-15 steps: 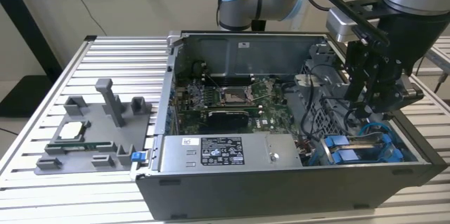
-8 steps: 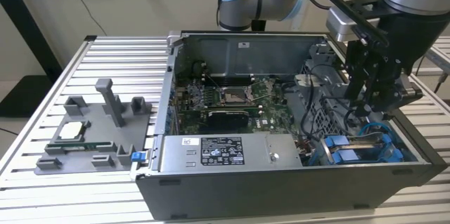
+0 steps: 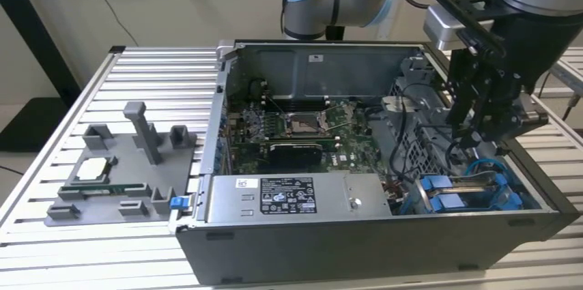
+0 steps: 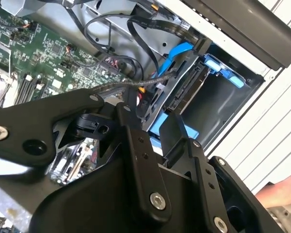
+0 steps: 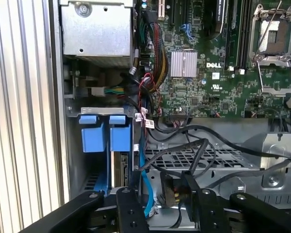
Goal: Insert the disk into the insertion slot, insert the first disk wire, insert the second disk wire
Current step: 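Insert the first disk wire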
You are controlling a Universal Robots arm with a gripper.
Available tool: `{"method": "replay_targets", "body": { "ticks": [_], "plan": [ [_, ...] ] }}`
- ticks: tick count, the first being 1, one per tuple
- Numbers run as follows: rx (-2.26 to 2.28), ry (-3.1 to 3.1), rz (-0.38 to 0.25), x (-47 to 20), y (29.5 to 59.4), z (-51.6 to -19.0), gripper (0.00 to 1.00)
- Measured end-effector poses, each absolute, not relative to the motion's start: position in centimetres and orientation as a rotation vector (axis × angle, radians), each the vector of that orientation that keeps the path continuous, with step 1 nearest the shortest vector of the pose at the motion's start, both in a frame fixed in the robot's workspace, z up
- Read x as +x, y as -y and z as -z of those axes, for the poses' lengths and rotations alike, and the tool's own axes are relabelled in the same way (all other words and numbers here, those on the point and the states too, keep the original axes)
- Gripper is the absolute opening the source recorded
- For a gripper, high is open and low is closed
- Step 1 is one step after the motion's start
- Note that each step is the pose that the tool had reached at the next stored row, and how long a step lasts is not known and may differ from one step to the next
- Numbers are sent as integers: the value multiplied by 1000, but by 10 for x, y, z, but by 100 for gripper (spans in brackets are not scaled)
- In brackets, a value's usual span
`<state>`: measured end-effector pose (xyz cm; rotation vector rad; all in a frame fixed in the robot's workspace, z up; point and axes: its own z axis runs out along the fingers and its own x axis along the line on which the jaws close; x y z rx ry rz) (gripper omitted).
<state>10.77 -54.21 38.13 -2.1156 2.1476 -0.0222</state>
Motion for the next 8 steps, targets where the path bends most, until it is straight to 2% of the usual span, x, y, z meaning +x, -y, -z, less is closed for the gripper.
{"method": "replay_targets", "body": {
  "ticks": [1,2,8],
  "plan": [
    [-2113,-2145,17,108,542,-381,100],
    [-2111,-2144,13,108,542,-381,0],
    [-2104,-2138,0,108,542,-381,0]
  ]
}}
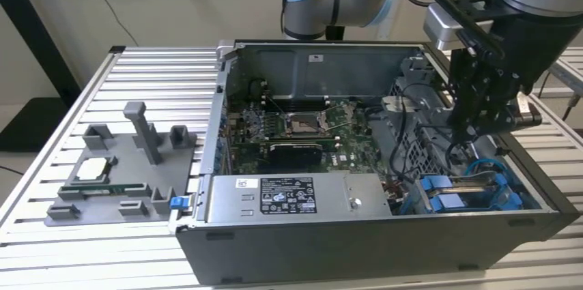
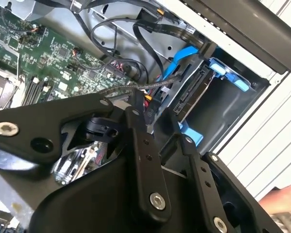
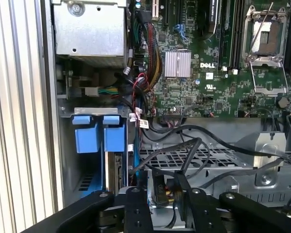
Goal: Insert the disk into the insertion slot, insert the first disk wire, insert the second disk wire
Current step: 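Insert the first disk wire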
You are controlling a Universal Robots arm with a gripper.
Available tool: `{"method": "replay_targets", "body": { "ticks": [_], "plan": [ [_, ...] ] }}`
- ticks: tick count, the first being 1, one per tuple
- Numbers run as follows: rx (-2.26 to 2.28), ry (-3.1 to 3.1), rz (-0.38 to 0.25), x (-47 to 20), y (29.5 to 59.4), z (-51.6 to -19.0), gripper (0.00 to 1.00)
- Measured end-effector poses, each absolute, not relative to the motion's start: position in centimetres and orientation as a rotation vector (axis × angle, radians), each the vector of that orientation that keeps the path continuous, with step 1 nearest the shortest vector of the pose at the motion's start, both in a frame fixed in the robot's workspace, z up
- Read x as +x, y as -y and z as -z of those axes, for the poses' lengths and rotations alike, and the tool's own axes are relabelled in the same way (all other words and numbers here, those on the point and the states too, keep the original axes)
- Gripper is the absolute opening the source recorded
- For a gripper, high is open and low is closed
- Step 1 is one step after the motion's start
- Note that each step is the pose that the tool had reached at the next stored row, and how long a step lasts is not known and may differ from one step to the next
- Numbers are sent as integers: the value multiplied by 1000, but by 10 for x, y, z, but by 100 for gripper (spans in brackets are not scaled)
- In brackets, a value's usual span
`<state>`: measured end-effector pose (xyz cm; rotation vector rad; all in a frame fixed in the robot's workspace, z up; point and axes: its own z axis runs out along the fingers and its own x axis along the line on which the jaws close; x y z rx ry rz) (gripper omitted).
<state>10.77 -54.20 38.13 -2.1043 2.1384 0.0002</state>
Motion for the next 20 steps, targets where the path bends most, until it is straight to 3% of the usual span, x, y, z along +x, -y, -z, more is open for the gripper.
{"method": "replay_targets", "body": {
  "ticks": [20],
  "plan": [
    [-2119,-2151,26,109,545,-380,0]
  ]
}}
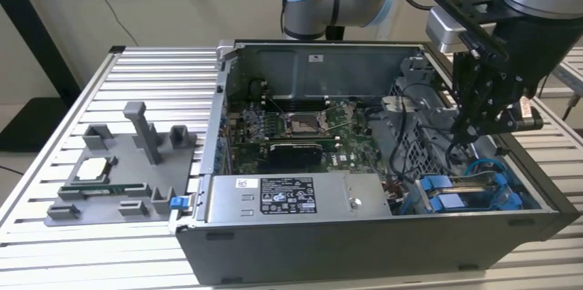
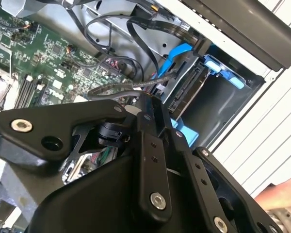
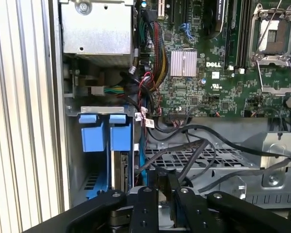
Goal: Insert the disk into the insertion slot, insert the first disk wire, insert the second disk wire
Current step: 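Insert the first disk wire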
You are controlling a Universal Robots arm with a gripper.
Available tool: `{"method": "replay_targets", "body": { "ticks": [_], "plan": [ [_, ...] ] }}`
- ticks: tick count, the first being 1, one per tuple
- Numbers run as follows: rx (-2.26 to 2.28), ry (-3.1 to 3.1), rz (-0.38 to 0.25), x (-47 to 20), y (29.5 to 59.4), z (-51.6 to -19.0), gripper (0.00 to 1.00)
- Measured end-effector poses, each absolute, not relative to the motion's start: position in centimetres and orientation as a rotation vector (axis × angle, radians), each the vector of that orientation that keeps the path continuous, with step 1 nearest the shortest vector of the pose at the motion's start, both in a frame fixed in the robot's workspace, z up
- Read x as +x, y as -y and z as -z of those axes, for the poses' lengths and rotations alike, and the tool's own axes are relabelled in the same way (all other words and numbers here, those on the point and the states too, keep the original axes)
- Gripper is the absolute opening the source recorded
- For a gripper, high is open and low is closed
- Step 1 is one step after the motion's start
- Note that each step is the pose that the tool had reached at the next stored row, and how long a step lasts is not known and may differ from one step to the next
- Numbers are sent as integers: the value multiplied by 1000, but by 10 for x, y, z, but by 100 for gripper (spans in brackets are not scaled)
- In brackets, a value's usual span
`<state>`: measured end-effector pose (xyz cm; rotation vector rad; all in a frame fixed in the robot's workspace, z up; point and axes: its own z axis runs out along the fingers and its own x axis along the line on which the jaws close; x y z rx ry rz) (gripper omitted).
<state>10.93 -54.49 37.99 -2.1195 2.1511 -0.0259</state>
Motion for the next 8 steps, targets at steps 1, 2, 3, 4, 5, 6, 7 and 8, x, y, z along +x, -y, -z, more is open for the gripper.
{"method": "replay_targets", "body": {
  "ticks": [1,2,3,4,5,6,7,8],
  "plan": [
    [-2121,-2152,29,109,545,-380,0],
    [-2123,-2154,32,110,546,-379,0],
    [-2125,-2155,35,110,546,-379,0],
    [-2127,-2157,38,110,547,-379,0],
    [-2129,-2159,42,110,547,-379,0],
    [-2131,-2161,46,110,548,-379,0],
    [-2133,-2163,50,111,548,-378,0],
    [-2135,-2164,54,111,548,-378,0]
  ]
}}
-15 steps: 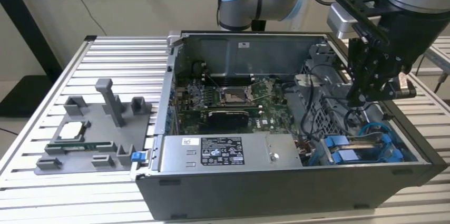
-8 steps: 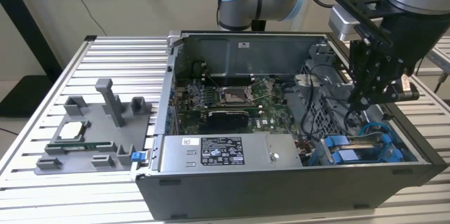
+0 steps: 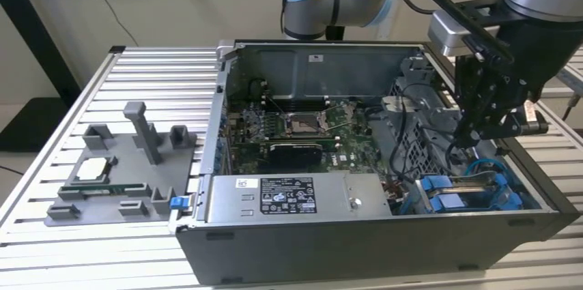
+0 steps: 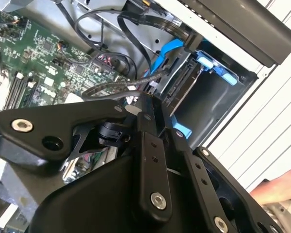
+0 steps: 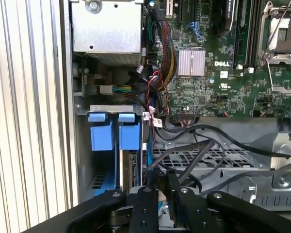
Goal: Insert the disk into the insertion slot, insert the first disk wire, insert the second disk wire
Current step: 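Insert the first disk wire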
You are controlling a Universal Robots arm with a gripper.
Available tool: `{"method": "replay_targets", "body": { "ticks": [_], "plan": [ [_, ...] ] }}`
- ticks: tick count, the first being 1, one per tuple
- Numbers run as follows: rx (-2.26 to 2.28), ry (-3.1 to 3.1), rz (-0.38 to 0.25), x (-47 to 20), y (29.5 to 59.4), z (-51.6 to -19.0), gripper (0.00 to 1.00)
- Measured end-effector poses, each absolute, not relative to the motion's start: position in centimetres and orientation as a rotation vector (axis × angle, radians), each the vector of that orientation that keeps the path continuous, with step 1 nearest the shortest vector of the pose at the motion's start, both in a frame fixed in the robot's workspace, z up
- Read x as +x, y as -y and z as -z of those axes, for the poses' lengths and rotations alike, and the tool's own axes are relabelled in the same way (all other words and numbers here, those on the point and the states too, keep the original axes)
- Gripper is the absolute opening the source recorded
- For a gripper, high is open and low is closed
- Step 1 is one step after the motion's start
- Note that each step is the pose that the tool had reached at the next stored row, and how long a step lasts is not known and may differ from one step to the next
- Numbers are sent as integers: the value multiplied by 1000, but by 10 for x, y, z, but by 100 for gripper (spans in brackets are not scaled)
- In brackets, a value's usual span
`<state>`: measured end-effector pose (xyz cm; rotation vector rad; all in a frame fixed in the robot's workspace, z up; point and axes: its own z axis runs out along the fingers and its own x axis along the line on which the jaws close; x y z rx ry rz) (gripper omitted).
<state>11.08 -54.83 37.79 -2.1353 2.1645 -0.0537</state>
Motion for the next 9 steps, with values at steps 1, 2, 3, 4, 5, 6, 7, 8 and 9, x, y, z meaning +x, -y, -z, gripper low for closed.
{"method": "replay_targets", "body": {
  "ticks": [1,2,3,4,5,6,7,8,9],
  "plan": [
    [-2137,-2166,58,111,549,-378,0],
    [-2140,-2168,63,111,549,-377,0],
    [-2142,-2170,67,111,549,-377,0],
    [-2144,-2172,72,111,549,-377,0],
    [-2147,-2174,78,111,549,-376,0],
    [-2150,-2176,83,111,549,-376,0],
    [-2152,-2178,89,111,549,-376,0],
    [-2154,-2180,93,111,549,-375,0],
    [-2156,-2182,98,111,549,-375,0]
  ]
}}
